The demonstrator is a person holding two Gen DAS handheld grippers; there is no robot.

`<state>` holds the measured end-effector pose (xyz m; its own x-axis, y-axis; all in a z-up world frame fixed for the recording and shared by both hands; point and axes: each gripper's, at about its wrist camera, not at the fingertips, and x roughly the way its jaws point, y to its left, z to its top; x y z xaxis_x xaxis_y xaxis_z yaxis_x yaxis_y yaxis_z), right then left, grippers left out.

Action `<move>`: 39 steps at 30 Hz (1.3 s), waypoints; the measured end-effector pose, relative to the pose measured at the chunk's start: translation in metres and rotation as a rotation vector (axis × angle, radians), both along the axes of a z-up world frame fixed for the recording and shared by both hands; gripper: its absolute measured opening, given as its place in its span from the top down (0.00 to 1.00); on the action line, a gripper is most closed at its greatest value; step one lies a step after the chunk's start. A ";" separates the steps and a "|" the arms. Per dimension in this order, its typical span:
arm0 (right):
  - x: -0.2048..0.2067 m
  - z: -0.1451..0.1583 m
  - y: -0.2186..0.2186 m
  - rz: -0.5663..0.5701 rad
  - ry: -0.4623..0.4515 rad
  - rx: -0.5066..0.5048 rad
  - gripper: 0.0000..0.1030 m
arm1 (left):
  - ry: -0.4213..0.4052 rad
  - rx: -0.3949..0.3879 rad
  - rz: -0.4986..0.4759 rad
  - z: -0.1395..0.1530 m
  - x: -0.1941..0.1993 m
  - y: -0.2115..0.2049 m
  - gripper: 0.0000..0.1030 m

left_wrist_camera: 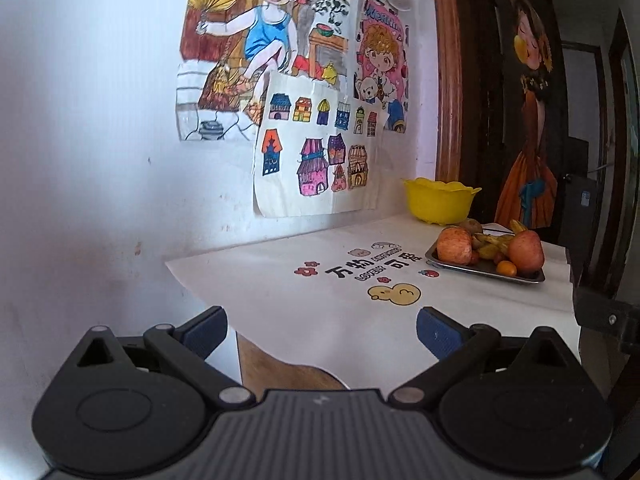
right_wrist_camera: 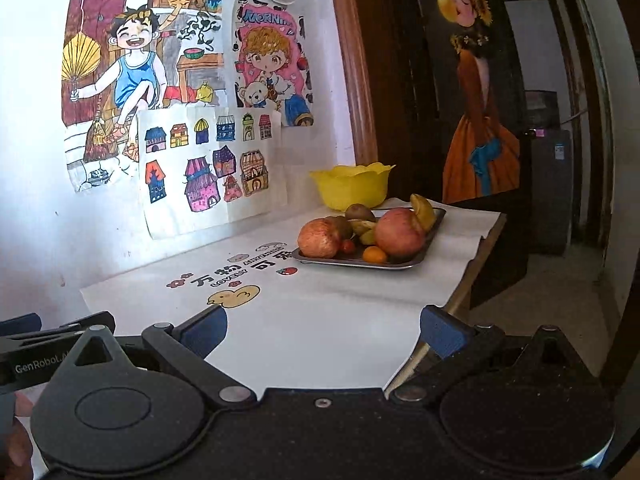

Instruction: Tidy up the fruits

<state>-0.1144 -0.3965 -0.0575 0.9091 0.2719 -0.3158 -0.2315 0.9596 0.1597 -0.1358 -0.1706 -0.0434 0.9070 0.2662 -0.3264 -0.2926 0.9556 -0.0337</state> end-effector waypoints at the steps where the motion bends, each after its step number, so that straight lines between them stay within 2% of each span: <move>1: -0.002 -0.001 0.000 -0.002 0.001 0.000 0.01 | 0.002 -0.010 0.001 -0.002 0.000 0.002 0.00; 8: -0.008 -0.005 0.009 -0.007 -0.046 -0.013 0.01 | -0.002 -0.094 0.025 -0.015 0.001 0.026 0.00; 11: -0.005 -0.008 0.018 0.007 -0.064 -0.028 0.01 | 0.007 -0.105 0.048 -0.021 0.004 0.034 0.00; 22: 0.014 -0.025 0.035 0.046 -0.036 -0.025 0.01 | 0.014 -0.068 0.078 -0.029 0.008 0.037 0.00; 39: 0.016 -0.027 0.030 0.043 -0.034 -0.013 0.01 | 0.012 -0.040 0.074 -0.026 0.007 0.030 0.00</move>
